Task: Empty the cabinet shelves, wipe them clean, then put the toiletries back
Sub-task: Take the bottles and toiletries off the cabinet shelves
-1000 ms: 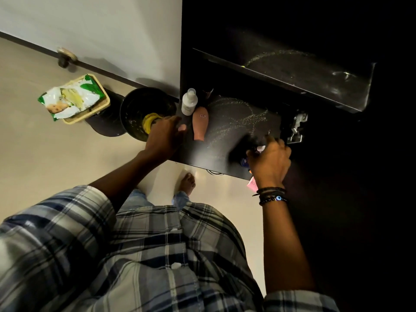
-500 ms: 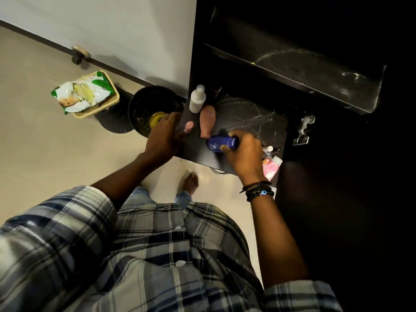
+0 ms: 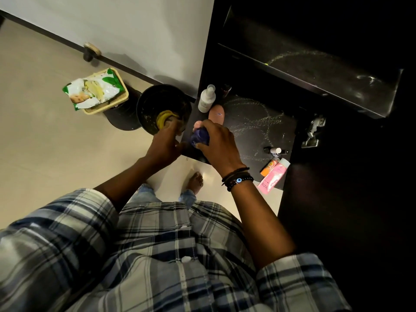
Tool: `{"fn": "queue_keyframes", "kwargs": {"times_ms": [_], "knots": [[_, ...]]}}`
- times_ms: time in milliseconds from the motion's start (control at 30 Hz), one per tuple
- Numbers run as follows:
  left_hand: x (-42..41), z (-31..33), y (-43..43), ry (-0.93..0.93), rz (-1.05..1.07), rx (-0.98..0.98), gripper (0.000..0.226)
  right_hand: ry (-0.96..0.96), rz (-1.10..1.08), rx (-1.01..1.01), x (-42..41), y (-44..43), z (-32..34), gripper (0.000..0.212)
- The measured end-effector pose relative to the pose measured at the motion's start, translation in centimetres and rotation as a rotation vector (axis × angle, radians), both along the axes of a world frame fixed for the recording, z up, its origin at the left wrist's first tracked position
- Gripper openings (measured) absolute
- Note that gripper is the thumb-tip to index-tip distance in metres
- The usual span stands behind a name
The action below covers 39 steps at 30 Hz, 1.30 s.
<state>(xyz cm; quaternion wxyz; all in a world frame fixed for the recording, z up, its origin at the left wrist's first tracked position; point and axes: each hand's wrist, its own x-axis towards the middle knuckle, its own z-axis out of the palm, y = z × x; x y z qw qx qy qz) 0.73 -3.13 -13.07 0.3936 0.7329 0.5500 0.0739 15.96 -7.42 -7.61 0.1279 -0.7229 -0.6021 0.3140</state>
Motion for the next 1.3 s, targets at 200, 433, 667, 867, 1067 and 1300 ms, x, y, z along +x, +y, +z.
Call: {"fn": "queue_keyframes", "kwargs": {"times_ms": [200, 433, 667, 867, 1067, 1300], "knots": [[-0.3, -0.4, 0.0, -0.013, -0.046, 0.001, 0.051, 0.027, -0.029, 0.012, 1.0, -0.3, 0.7, 0.039], [0.2, -0.3, -0.1, -0.015, -0.042, -0.009, 0.051, -0.096, -0.229, -0.019, 5.2, -2.4, 0.1, 0.044], [-0.1, -0.2, -0.2, -0.047, -0.073, 0.044, 0.049, -0.323, -0.501, -0.098, 12.8, -4.3, -2.6, 0.047], [-0.1, 0.3, -0.2, -0.063, -0.113, 0.087, 0.05, -0.381, -0.455, -0.154, 14.6, -4.4, -3.2, 0.041], [0.1, 1.1, 0.3, -0.077, -0.131, 0.142, 0.055, -0.403, -0.444, -0.158, 14.8, -4.4, -3.2, 0.032], [1.5, 3.6, 1.2, -0.104, -0.096, 0.236, 0.049, -0.52, -0.351, -0.183, 15.5, -4.6, -3.8, 0.022]]}}
